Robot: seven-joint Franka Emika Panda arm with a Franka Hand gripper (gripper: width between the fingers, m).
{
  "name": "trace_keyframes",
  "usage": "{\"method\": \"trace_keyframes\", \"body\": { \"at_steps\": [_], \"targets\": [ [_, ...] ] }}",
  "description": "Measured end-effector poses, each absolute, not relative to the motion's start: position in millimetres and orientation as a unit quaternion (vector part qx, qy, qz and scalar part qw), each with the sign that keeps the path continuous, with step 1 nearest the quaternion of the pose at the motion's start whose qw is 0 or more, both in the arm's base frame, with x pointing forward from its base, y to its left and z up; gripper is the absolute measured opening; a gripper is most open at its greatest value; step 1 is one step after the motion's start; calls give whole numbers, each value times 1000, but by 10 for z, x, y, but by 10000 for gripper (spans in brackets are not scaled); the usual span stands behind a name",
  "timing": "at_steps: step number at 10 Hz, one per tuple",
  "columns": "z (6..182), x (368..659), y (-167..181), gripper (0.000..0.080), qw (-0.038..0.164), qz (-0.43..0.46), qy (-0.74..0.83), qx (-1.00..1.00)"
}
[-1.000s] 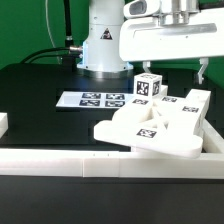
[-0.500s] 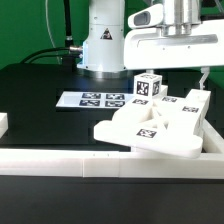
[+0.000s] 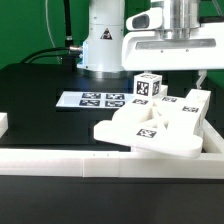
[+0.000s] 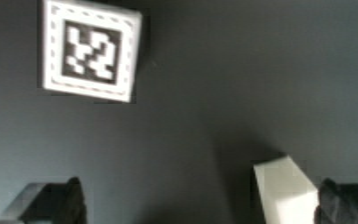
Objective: Assemble chair
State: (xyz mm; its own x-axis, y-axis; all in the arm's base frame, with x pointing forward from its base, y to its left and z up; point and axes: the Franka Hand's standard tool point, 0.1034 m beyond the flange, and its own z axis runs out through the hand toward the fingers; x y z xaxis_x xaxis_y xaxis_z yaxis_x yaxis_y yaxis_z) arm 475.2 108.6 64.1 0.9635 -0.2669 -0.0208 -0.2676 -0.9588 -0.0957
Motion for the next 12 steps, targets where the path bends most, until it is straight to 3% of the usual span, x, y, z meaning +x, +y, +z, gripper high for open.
{"method": "trace_keyframes", "body": {
  "at_steps": [7,12],
  "targets": [
    [539,4616,1079,649,44,15,124,-991],
    [413,4434,811,649,35,49,151,-987]
  ]
}}
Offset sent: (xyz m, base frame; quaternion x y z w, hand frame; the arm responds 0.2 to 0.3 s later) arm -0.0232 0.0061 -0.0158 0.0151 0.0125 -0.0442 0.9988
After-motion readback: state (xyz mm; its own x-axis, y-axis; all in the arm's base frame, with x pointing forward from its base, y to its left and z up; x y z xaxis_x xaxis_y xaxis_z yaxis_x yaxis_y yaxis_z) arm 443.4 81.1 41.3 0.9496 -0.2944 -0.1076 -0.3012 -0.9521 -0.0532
